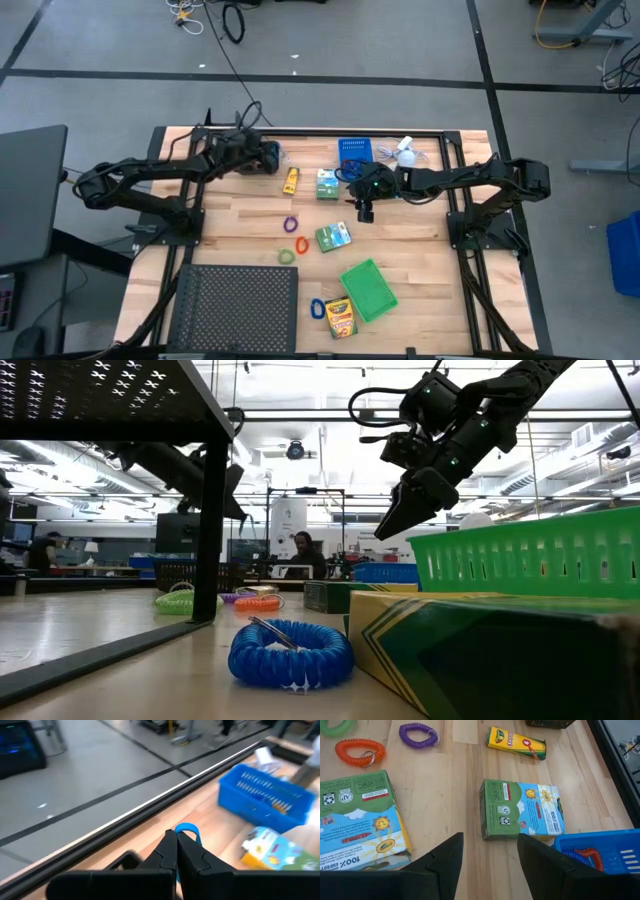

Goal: Pick & Place Office Desk Supplies
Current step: Put the blue rubber band into the black bin

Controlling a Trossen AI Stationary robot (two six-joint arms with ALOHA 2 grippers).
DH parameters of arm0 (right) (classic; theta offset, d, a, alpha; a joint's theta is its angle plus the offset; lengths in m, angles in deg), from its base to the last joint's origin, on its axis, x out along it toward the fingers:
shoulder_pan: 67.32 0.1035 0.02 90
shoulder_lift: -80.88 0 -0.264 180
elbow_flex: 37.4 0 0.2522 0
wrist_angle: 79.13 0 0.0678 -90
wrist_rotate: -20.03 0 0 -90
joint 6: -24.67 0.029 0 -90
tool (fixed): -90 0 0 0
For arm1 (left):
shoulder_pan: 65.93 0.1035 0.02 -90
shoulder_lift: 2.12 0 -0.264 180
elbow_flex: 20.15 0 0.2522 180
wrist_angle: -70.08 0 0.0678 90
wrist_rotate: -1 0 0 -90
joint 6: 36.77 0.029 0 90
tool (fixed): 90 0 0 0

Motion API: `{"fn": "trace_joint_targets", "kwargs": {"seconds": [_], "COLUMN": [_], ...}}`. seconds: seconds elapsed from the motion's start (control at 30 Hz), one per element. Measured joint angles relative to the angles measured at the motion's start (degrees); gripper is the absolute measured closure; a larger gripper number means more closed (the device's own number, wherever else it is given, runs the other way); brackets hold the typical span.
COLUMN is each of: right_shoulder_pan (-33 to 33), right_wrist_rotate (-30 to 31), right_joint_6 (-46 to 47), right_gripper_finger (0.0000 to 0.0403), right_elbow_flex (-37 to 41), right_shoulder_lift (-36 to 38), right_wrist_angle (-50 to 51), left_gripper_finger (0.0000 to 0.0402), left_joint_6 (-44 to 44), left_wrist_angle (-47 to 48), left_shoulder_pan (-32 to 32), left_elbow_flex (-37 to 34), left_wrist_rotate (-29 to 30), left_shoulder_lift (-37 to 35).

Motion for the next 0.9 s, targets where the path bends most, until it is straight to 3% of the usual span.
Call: {"fn": "trace_joint_targets", "kwargs": {"seconds": [0.2, 0.5, 0.9], "right_shoulder_pan": [0.00, 0.00, 0.00], "right_wrist_rotate": [0.01, 0.02, 0.00], "right_joint_6": [-0.02, -0.04, -0.07], "right_gripper_finger": [0.0206, 0.0206, 0.0206], "right_elbow_flex": [0.00, 0.00, 0.00], "right_shoulder_lift": [0.00, 0.00, 0.00], "right_wrist_angle": [0.00, 0.00, 0.00], "left_gripper_finger": [0.0401, 0.0401, 0.0401], "left_joint_6": [-1.65, -4.90, -8.09], "left_wrist_angle": [6.13, 15.65, 24.34], "left_shoulder_pan": [-0.91, -0.93, -0.89], "left_elbow_flex": [0.02, 0.02, 0.02], "left_wrist_rotate": [7.51, 13.49, 9.56], "left_shoulder_lift": [0.00, 0.02, 0.02]}}
